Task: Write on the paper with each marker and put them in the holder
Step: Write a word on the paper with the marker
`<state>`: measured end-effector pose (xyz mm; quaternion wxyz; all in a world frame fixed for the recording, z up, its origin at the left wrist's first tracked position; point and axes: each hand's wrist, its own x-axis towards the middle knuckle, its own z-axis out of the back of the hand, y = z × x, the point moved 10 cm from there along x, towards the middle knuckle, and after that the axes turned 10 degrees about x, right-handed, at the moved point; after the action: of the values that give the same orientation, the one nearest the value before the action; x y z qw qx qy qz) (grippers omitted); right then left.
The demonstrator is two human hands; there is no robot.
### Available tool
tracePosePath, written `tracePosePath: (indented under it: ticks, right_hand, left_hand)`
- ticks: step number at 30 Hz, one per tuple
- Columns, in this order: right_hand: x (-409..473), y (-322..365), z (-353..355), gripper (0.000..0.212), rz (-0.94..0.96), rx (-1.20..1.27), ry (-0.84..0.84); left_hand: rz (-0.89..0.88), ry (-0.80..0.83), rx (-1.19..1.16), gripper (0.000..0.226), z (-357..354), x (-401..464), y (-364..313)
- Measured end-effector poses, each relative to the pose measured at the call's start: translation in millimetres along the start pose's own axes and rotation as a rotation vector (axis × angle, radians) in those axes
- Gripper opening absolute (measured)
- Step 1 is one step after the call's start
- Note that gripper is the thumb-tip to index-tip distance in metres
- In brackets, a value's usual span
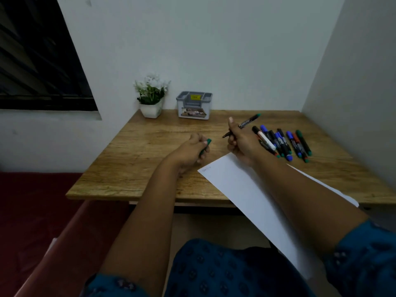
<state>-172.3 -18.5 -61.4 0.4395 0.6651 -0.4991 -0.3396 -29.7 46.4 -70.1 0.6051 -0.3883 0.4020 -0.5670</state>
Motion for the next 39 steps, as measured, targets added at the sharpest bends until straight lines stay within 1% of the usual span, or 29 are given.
tracePosePath:
  ticks: [2,5,8,11,15,18,20,23,24,26,30,35,36,39]
  right_hand:
    - [2,-6,-2,0.036,-0.032,0.096,0.028]
    - [2,-21,-2,0.036,-0.107,0.280,0.057]
    - [4,-22,2,0.029,-0.101,0.311,0.051]
    - [6,-22,2,0.024,-0.102,0.289,0.047]
    - [7,-24,-3,0.021,-0.082,0.153,0.090]
    - [7,-21,-6,0.018,-0.042,0.097,0.121]
    - [10,-21,-4,0.018,-0.034,0.132,0.091]
    - [15,-23,4,0.023,-0.061,0.331,0.009]
    - [16,-23,7,0.024,-0.062,0.356,-0.009]
    - [17,-24,10,0.024,-0.057,0.325,-0.013]
    - [15,-23,4,0.020,-0.039,0.200,0.062]
    - [12,-22,-9,0.017,-0.007,0.080,0.176]
    - [12,-23,-11,0.016,-0.012,0.102,0.175]
    - [15,-21,-12,0.015,-0.005,0.133,0.134]
  left_hand:
    - [-0.041,-0.062,0.021,0.011,5,2,-1]
    - [-0.044,-0.119,-0.022,0.013,10,6,-2]
    - [-0.029,-0.131,0.005,0.016,8,10,0]
    - [-0.017,-0.140,-0.012,0.019,4,15,2]
    - [-0.020,-0.121,-0.016,0.019,-2,20,4]
    - [-0.018,-0.116,-0.028,0.021,-5,25,4]
    - [-0.035,-0.141,-0.084,0.021,-2,28,-1]
    - [-0.047,-0.206,-0.072,0.021,5,34,-2]
    - [-0.043,-0.219,-0.048,0.021,7,35,-1]
    - [-0.043,-0.225,0.005,0.022,5,37,2]
    - [-0.065,-0.189,0.083,0.020,2,38,-2]
    - [-0.086,-0.094,0.051,0.029,-7,43,-8]
    - [-0.083,-0.101,0.040,0.028,-7,45,-10]
    - [-0.109,-0.097,-0.017,0.014,-5,50,-17]
